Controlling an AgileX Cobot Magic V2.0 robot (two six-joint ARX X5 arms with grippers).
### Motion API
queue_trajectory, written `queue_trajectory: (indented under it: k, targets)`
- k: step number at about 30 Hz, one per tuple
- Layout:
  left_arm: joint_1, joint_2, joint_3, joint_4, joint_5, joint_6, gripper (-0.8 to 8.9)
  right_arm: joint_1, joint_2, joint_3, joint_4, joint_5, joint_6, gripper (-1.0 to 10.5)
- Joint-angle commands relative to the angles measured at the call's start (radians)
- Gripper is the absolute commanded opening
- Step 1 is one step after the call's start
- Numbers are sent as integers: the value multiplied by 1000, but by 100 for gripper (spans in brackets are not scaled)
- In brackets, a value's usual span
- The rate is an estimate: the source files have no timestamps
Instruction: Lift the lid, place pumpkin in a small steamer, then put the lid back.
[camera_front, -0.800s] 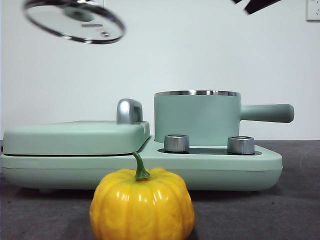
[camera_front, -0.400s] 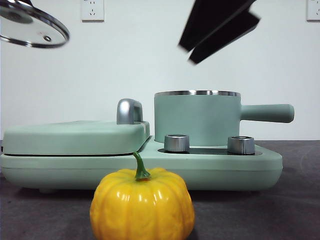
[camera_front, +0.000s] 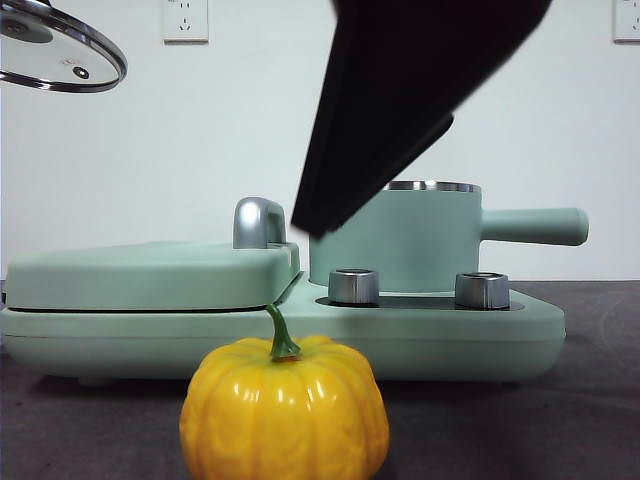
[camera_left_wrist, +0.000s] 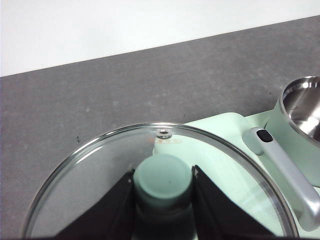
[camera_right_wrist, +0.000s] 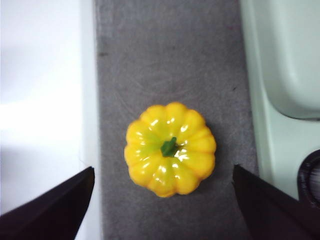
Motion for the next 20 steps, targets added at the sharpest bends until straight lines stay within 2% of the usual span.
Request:
queue_trajectory:
  k: [1,9,20]
  targets:
    - [-1,1,19,28,2,-9,10,25,41,19,11,6,-10,445]
    - [-1,1,19,45,2,-8,10,47,116,19,37,62,-16,465]
    - [-1,1,19,58,2,-8,10,47,189,19,87,60,-22,465]
